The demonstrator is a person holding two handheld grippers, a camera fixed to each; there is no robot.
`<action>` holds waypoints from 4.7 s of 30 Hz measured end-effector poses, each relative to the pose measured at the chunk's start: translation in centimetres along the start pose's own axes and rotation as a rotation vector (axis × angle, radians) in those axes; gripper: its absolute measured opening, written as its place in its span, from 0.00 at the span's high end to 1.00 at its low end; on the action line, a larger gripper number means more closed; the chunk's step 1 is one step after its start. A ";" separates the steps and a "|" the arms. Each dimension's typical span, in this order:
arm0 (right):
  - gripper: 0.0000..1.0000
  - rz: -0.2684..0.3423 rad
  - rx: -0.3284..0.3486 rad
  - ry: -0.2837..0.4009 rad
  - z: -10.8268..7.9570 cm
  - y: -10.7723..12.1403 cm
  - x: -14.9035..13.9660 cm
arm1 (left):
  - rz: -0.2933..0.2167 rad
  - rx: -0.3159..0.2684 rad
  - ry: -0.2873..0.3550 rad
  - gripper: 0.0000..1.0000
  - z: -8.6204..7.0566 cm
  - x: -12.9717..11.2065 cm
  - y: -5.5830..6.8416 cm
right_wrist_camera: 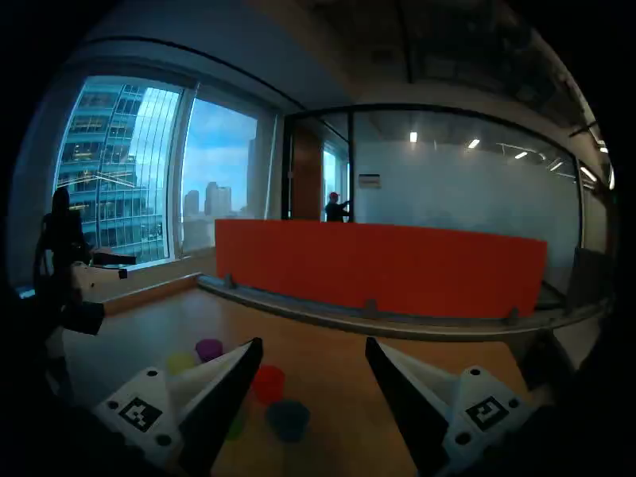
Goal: Pour water
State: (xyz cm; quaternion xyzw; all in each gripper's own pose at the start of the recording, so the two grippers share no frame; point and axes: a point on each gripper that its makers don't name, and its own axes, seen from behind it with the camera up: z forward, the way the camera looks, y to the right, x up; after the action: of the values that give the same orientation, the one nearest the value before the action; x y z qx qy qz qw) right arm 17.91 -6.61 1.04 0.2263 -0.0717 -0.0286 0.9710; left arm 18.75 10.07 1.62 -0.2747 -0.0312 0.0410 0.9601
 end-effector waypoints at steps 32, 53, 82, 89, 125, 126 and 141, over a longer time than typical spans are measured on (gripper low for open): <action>0.00 -0.060 0.095 -0.171 1.1 -1.9 -5.7 | 0.038 -0.247 -0.132 0.04 1.8 -6.2 5.3; 0.00 -0.081 0.110 -0.258 2.3 -1.8 -10.1 | 0.032 -0.357 -0.242 0.04 3.2 -12.0 8.9; 0.00 -0.123 0.159 -0.393 5.3 -1.7 -17.4 | 0.069 -0.459 -0.357 0.04 5.9 -17.2 12.3; 0.00 -0.141 0.177 -0.431 6.2 -2.1 -19.3 | 0.076 -0.460 -0.383 0.04 6.6 -18.5 13.0; 0.02 -0.148 0.246 -0.534 11.9 -4.1 -24.8 | 0.045 -0.470 -0.437 0.04 9.0 -21.4 14.5; 0.03 -0.146 0.247 -0.534 11.9 -4.2 -24.8 | 0.044 -0.469 -0.438 0.04 9.0 -21.4 14.5; 0.07 -0.139 0.227 -0.507 11.3 -3.5 -23.6 | 0.049 -0.476 -0.440 0.04 8.9 -21.6 14.9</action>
State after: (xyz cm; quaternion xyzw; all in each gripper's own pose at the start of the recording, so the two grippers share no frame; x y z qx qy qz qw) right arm -7.19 -12.59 6.54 0.3235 -0.2992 -0.1428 0.8862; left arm -4.43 25.28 0.42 -0.4765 -0.2401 0.1140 0.8380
